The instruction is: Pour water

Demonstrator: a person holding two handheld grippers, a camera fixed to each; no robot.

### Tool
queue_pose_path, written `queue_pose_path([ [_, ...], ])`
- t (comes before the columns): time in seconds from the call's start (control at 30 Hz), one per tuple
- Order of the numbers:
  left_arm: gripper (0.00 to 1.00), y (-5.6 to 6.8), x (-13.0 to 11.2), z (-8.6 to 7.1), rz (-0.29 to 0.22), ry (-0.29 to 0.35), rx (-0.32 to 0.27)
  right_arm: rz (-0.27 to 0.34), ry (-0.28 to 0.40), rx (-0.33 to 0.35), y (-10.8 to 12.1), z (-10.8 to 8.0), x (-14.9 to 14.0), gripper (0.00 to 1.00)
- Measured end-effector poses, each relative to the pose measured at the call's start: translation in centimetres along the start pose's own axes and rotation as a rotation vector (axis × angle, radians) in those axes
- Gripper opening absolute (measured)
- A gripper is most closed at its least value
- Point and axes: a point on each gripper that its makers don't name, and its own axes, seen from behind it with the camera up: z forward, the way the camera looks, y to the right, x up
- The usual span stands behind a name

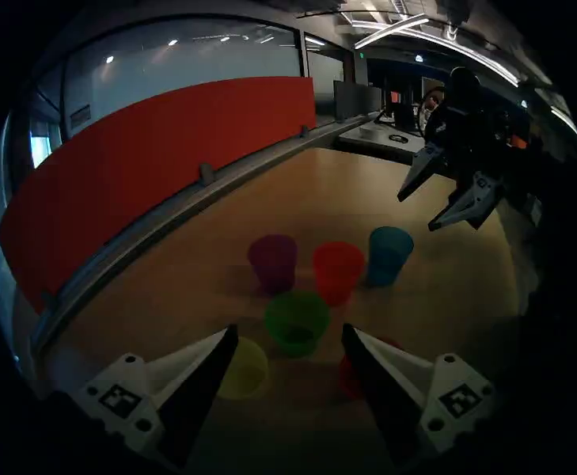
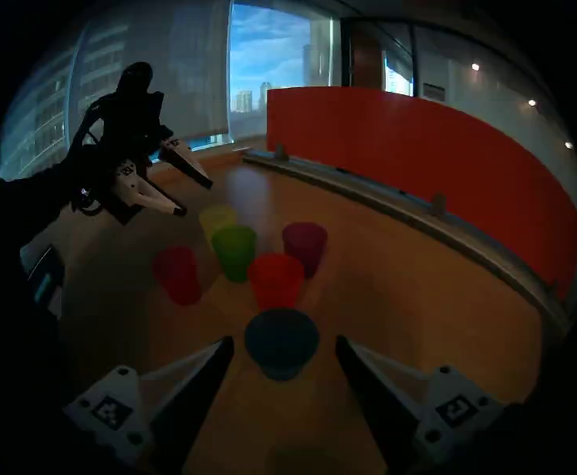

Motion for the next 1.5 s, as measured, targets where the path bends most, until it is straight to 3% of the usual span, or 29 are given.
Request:
queue_pose_path([
  [0.77, 0.98, 0.6, -0.9, 4.5, 0.051, -0.099, -0.051, 0.004, -0.036, 0.013, 0.3, 2.3, -2.3, 1.00],
  [1.5, 0.98, 0.9, -1.9, 7.0, 0.070, -0.162, -0.065, -0.006, -0.043, 0.019, 0.2, 3.0, -3.1, 1.00],
])
